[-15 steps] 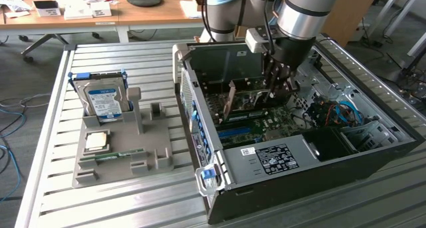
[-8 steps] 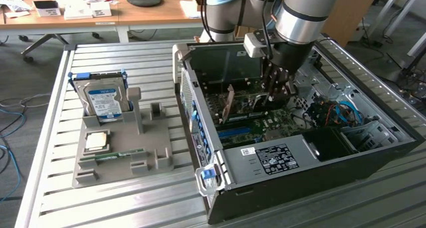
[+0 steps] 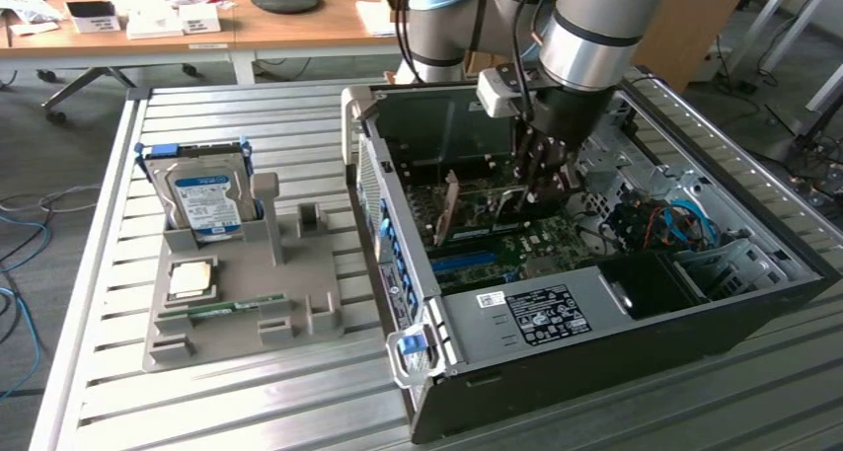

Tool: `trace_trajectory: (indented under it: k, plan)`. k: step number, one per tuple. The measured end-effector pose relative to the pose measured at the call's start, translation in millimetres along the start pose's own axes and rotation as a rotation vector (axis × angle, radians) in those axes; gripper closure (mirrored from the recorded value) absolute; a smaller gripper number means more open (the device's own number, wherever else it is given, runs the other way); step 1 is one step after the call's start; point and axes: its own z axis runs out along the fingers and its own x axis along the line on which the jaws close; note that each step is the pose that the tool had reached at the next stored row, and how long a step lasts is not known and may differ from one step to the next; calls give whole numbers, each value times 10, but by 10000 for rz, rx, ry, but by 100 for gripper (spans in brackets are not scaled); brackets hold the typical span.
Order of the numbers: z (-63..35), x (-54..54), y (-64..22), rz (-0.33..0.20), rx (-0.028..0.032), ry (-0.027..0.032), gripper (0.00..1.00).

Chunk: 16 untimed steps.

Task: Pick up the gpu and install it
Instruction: 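Insert the gpu into the slot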

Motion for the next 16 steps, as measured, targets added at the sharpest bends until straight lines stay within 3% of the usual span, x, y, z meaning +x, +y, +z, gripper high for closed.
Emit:
trace_trajectory:
  k: [14,16]
  plan:
    - [8,2,47,-6,3,0,73]
    - [17,3,58,-8,26,-1,73]
